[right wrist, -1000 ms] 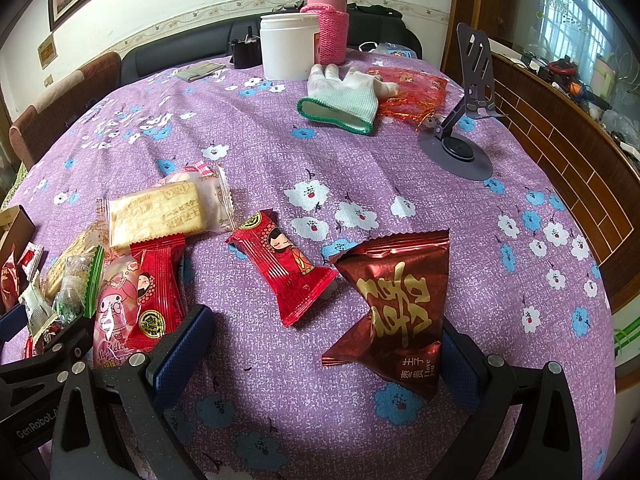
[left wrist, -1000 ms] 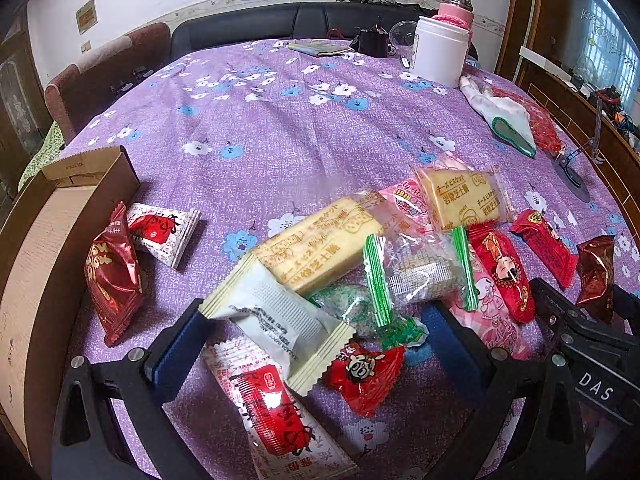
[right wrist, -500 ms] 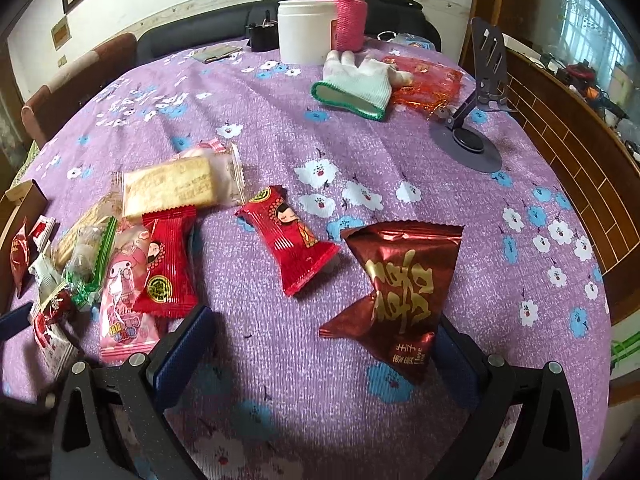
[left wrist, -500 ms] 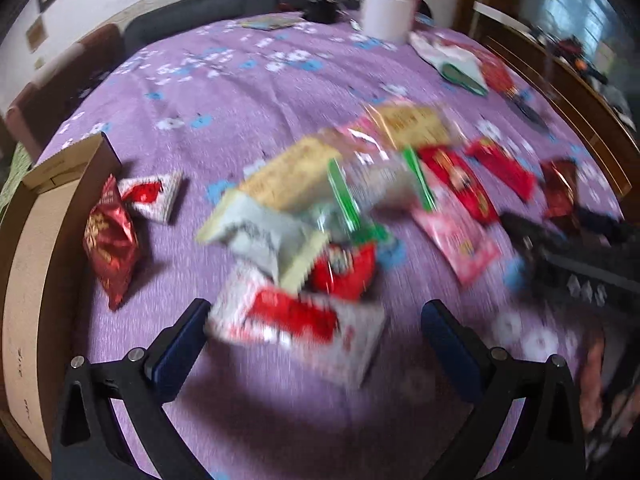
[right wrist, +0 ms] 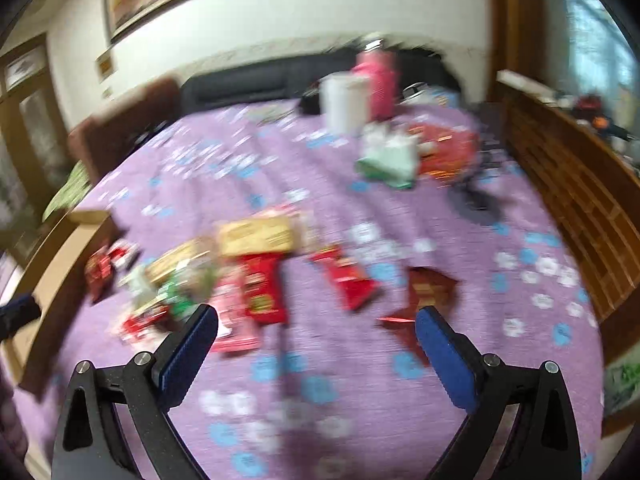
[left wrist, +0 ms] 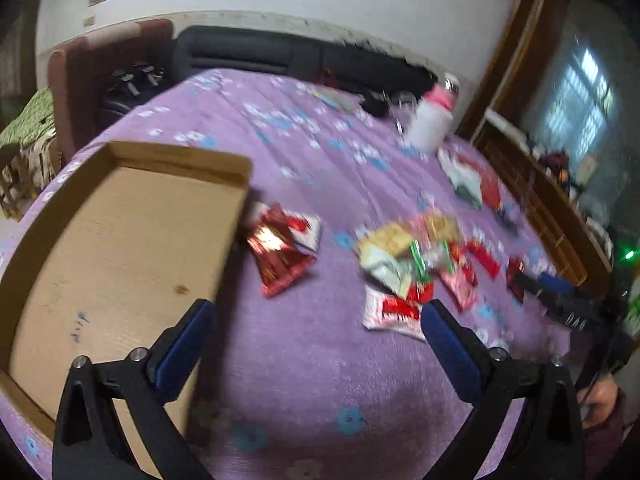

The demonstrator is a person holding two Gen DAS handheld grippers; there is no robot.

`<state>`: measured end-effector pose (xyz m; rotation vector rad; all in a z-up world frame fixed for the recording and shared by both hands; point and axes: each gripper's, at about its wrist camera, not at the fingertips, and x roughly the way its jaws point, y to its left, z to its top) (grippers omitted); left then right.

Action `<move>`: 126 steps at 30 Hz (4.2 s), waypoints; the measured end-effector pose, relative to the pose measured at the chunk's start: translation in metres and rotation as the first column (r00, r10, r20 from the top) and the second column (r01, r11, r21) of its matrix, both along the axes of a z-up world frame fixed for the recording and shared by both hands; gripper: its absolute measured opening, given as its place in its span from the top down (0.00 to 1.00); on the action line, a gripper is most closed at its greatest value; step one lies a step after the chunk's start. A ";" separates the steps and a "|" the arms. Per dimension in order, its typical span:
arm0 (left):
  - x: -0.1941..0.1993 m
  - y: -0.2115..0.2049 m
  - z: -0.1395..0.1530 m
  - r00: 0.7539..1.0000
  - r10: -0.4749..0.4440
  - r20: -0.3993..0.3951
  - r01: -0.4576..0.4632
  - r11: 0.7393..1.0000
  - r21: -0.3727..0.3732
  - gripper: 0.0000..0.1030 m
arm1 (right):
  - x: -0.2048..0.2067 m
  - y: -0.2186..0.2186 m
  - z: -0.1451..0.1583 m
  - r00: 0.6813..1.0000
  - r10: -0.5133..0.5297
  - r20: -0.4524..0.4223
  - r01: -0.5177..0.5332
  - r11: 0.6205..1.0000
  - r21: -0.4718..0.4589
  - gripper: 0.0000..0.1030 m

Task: Organize snacks
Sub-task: 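Grasp the white-and-red snack packet with the left gripper, then carry the white-and-red packet into the box while the right gripper drops a pink packet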

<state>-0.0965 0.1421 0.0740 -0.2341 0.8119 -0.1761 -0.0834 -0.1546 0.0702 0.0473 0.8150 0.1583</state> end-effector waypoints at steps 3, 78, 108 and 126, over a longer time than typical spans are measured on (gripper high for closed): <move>-0.001 0.013 0.004 1.000 -0.017 -0.005 0.017 0.998 -0.057 0.27 | 0.009 0.029 -0.008 0.992 0.126 -0.031 -0.125 0.992 0.033 0.26; -0.041 -0.010 0.001 0.985 -0.174 0.018 0.169 0.974 0.149 0.42 | 0.006 0.057 0.005 0.989 0.144 0.041 -0.149 0.960 0.236 0.82; 0.096 0.135 -0.007 0.985 0.168 -0.040 -0.147 0.939 0.311 0.41 | 0.088 0.300 -0.004 0.879 0.470 -0.082 -0.453 0.876 0.165 0.81; 0.087 0.156 -0.002 0.967 0.247 -0.057 -0.224 0.939 0.260 0.26 | 0.085 0.284 0.011 0.897 0.440 -0.030 -0.427 0.884 0.188 0.63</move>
